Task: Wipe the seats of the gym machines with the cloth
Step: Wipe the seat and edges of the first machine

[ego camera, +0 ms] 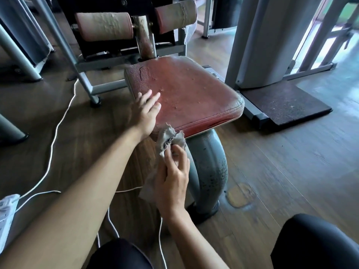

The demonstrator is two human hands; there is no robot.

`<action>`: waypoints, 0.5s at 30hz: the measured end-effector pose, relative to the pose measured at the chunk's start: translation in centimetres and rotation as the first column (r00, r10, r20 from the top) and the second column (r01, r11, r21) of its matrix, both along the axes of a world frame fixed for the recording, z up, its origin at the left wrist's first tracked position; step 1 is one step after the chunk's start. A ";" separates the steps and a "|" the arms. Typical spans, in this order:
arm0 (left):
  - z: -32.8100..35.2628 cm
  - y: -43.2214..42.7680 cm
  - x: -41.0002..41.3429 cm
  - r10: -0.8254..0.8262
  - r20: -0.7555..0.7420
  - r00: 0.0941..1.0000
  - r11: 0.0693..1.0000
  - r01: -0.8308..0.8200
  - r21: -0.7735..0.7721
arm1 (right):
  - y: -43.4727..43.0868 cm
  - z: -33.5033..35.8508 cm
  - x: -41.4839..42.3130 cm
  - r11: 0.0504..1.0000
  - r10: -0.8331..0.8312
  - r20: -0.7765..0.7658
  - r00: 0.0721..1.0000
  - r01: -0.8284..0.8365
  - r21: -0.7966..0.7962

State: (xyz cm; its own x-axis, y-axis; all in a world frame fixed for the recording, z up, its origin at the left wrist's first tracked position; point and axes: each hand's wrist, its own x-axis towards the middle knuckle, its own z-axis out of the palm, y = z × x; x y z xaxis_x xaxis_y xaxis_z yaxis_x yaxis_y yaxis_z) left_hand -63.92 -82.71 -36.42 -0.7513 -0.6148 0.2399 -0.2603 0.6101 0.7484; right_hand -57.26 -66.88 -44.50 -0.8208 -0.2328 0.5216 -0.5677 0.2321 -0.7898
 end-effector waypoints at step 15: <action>1.1 1.1 -1.1 0.165 0.260 0.951 0.967 -0.104 -0.232 | 8.0 3.3 -12.5 0.905 -0.247 0.406 0.880 0.359 -0.229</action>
